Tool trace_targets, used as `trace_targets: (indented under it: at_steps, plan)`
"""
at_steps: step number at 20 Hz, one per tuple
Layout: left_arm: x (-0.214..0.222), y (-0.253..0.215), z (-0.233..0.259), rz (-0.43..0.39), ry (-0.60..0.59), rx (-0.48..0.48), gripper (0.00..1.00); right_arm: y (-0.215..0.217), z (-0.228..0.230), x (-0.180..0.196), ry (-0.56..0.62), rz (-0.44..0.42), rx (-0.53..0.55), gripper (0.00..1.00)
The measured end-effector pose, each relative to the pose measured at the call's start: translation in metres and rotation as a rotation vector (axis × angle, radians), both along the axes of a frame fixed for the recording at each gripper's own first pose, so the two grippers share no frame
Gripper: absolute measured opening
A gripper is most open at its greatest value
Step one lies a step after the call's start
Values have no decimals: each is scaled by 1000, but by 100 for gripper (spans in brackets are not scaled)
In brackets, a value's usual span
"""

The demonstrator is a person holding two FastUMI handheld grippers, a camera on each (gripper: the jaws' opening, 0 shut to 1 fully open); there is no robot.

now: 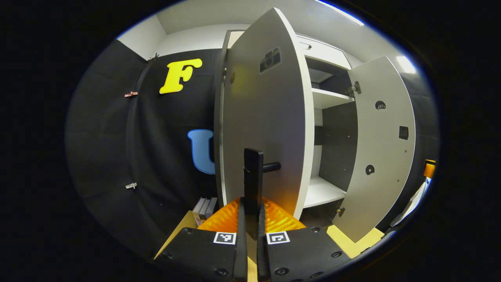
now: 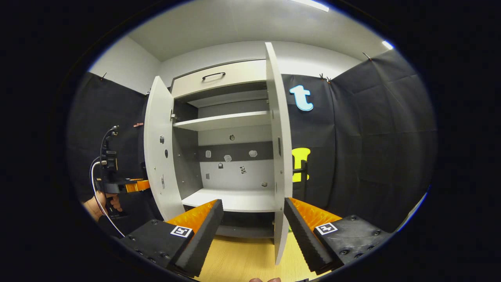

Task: Open the right door of the double-door shoe cabinet with the right hand, and open the left door with the left hand.

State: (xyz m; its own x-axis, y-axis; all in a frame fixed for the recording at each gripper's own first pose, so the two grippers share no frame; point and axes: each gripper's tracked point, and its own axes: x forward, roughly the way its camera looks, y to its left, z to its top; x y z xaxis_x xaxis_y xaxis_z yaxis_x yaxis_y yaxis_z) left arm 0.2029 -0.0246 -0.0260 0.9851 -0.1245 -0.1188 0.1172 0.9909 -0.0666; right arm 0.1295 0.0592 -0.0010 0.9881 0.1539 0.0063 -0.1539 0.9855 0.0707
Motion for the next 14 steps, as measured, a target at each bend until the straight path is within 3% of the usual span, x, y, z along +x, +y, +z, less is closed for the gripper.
trace_targets:
  at_steps: [7, 10, 11, 14]
  plan:
    - [-4, 20, -10, 61, 41, -21, 13, 18, -7, -4, 28, 32, 39, 98]
    - [-6, 45, -5, 148, 26, 12, 12, 21, -10, -2, 30, 41, 33, 98]
    - [0, 52, -13, 139, 39, 4, 6, 22, -10, -2, 31, 44, 29, 98]
    - [-6, 39, -12, 94, 59, -41, 7, 25, -10, -3, 33, 58, 32, 98]
